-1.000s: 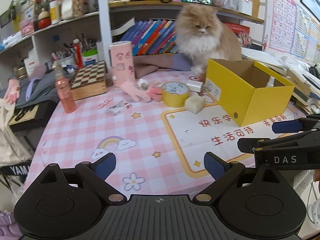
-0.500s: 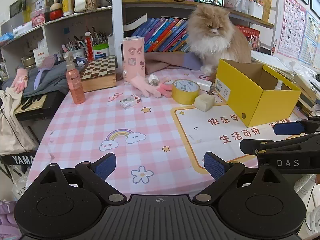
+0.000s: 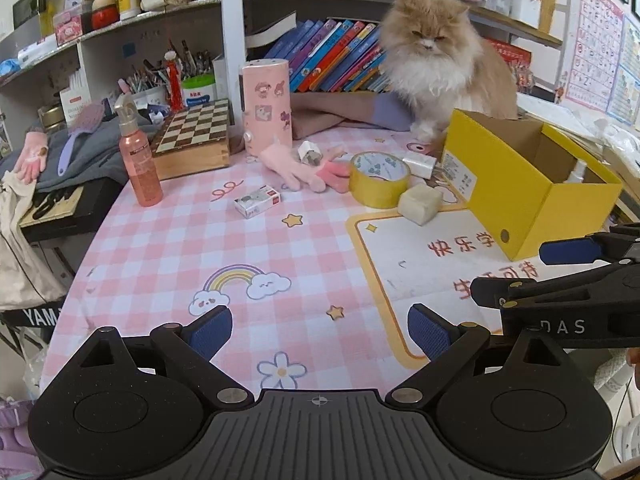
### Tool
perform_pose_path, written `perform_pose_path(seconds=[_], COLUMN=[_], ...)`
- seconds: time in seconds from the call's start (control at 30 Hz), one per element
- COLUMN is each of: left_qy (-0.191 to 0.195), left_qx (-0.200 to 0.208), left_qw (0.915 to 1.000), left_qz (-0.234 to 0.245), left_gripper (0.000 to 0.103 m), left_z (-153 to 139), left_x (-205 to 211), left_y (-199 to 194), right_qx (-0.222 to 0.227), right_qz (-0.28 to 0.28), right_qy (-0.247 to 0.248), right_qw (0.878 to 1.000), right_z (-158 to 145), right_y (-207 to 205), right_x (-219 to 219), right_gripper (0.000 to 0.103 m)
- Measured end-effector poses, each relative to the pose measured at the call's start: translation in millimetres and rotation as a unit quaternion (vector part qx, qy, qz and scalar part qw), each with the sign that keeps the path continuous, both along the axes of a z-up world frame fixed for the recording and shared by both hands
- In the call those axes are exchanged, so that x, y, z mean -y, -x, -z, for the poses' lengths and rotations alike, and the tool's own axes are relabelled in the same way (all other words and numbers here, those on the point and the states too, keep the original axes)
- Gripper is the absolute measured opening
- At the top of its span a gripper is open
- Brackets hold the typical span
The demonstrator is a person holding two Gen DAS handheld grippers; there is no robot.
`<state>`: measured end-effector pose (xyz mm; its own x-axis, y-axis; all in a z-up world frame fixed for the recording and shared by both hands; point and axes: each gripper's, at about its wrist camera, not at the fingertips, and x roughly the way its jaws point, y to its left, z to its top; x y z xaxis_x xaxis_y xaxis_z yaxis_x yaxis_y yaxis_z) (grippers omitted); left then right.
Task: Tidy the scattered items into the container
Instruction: 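Grasp the white sponge block with the right tool while the left grasps the small white card box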
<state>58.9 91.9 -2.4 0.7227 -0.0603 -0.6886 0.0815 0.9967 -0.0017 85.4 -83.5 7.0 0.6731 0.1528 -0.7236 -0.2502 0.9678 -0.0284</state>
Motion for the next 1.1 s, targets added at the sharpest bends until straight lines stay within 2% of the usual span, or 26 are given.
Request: perform_pose_path(seconds=[0.4,0.9,1.1], left_qy=[0.012,-0.034,-0.031], left_qx=[-0.028,-0.042,-0.046], left_qw=[0.999,0.9969,0.9972], left_qz=[-0.032,-0.058,-0.05], left_gripper=[0.096,0.096,0.094], left_z=[19,42,55], left_x=[-10,-27,-32], left_y=[-60,-155,-194], right_qx=[-0.033,-0.046,-0.045], right_qz=[-0.016,0.011,0.038], right_qy=[0.006,-0.011,-0.002], right_qw=[0.999,0.999,0.998], right_z=[17,51,61], right_y=[-74,-153,-175], right_x=[-6,-14,-12], right_gripper=[0.075,0.076,0.075])
